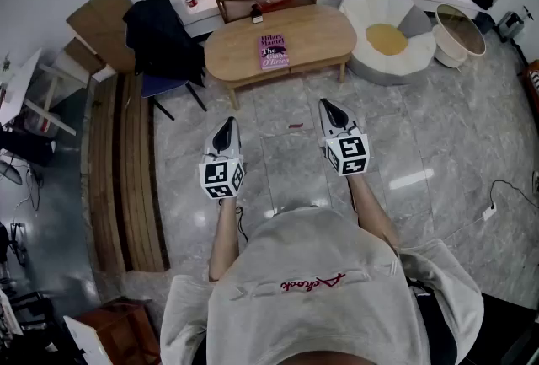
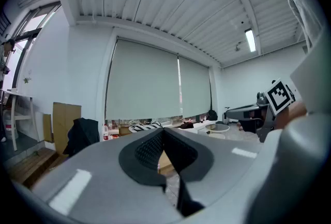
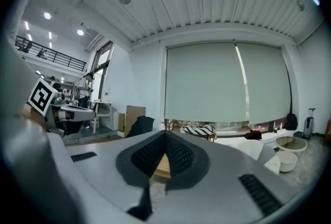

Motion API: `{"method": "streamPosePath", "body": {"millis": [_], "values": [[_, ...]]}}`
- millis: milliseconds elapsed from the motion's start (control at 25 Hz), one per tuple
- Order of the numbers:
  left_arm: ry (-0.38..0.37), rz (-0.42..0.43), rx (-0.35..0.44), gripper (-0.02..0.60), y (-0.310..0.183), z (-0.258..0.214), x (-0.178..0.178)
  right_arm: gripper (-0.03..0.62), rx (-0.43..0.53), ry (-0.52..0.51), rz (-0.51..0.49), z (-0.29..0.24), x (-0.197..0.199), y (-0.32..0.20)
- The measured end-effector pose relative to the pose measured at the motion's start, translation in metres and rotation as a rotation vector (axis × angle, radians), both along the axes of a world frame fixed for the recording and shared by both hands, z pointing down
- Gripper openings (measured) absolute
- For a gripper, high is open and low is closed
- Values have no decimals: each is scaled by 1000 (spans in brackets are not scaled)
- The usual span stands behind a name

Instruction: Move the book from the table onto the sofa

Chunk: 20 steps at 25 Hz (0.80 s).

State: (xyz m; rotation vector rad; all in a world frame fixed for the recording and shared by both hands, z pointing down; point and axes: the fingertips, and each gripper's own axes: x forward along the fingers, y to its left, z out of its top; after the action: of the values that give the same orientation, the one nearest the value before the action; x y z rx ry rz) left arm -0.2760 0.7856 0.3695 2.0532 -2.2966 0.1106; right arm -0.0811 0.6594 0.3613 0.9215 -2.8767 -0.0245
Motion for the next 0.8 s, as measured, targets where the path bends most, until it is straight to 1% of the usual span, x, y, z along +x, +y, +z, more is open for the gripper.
{"method": "streamPosePath", "body": {"millis": [440,800], "values": [[-3,0,-5,9,-5,-3,5,8,-9,-6,-1,-1,8,-6],[-20,1,-14,9,-16,-1,25,8,1,-33,-11,-1,20,-16]]}}
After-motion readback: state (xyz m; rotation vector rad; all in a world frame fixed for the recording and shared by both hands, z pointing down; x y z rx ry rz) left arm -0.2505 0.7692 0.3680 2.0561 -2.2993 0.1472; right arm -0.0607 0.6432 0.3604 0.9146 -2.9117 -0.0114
